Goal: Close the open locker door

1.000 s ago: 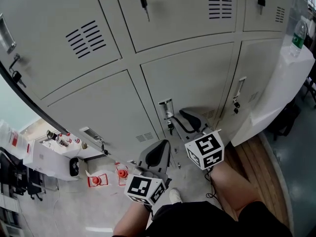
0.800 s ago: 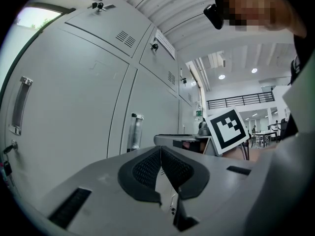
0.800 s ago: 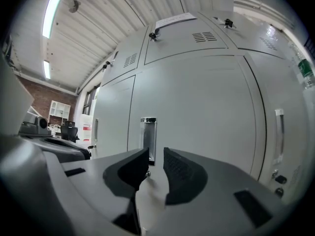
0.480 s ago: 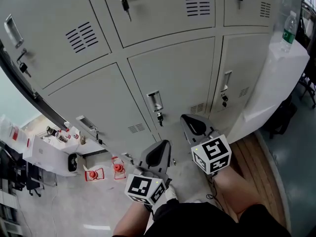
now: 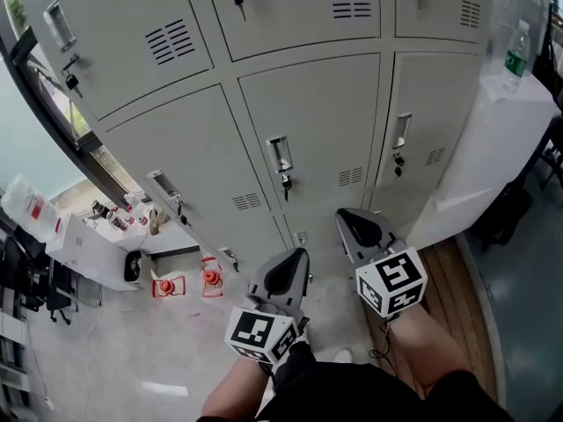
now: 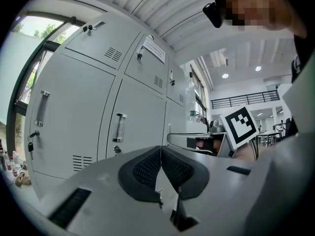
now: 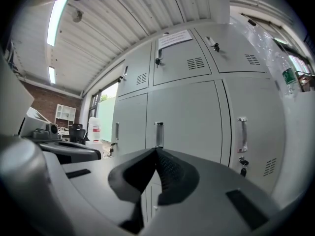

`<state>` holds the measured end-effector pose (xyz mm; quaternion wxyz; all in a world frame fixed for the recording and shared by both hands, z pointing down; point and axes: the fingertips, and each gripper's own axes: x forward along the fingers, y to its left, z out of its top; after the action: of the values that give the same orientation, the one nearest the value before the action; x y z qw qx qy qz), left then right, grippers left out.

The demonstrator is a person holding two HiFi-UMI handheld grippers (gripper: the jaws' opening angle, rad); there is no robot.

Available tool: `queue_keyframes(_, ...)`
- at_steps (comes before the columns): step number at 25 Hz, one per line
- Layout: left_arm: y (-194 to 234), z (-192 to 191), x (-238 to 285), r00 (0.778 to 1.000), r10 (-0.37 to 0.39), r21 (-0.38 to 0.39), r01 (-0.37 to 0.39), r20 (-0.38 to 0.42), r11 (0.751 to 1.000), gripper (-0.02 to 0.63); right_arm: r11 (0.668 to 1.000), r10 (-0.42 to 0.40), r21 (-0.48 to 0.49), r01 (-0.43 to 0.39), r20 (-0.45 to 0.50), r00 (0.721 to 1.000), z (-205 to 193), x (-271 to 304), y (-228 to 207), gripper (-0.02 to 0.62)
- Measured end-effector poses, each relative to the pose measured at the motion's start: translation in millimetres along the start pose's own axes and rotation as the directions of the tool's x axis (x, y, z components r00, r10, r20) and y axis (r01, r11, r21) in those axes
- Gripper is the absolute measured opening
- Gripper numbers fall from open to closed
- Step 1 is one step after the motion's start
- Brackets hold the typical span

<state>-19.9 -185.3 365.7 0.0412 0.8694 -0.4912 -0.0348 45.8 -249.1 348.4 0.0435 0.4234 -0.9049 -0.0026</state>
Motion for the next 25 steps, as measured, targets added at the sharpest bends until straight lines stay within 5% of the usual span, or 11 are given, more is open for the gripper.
queue_keyframes(14,-21.5,-9.3,-48.3,0.998,0.063,-0.023,-0.063,0.001,0.998,0.017,0.998,0.066,0.006,-0.066,-0.057,0.996,-25.3,-55.6,43.5,0.052)
queue_keyframes(25,-4.0,4.7,-93.5,1.0,0.02,-0.02,-0.019,0.016,1.0,0.017,0.999,0.035,0.012,-0.034,-0.045,0.998,-15.0,-62.0,99.9,0.052)
